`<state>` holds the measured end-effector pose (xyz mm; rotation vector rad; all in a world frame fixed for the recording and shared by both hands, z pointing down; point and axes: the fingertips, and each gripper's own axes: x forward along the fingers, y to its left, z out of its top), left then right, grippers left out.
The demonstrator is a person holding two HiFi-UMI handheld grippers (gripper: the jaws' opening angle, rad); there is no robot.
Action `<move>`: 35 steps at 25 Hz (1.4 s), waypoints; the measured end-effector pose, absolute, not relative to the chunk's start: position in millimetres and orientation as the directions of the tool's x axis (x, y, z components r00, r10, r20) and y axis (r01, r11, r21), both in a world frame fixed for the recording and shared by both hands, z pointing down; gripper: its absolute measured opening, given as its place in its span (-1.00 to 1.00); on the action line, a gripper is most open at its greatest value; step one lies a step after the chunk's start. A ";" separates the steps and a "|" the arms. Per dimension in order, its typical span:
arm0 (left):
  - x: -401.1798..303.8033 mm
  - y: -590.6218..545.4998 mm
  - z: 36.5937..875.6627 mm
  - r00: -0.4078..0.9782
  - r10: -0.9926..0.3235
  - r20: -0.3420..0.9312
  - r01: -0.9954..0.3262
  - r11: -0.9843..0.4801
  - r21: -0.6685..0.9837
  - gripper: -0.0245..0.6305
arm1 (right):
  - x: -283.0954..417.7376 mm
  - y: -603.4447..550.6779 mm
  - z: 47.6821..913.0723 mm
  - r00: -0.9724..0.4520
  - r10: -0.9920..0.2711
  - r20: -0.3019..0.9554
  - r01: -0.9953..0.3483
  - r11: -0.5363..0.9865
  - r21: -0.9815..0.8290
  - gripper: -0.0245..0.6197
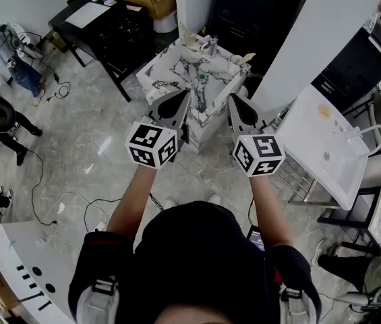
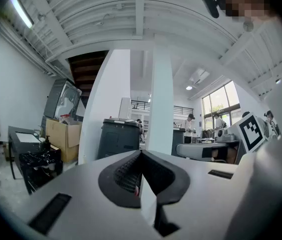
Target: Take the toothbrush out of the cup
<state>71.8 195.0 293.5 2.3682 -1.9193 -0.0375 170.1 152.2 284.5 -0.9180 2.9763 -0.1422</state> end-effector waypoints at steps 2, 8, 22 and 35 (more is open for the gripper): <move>75.6 195.9 294.7 0.211 -0.977 0.041 -0.974 -0.207 0.091 -0.90 | 173.0 152.9 284.6 -0.825 -0.565 0.004 -0.563 0.821 -0.098 -0.82; 85.2 194.6 301.6 0.214 -0.975 0.053 -0.973 -0.208 0.101 -0.90 | 181.3 148.5 289.0 -0.827 -0.562 0.002 -0.557 0.819 -0.139 -0.82; 124.3 179.6 313.1 0.174 -0.982 0.068 -0.978 -0.165 0.125 -0.90 | 215.8 125.4 301.6 -0.852 -0.524 0.016 -0.520 0.840 -0.153 -0.82; 140.1 170.1 327.8 0.102 -0.990 0.095 -0.987 -0.088 0.137 -0.90 | 221.5 103.1 319.2 -0.889 -0.456 0.046 -0.457 0.875 -0.159 -0.82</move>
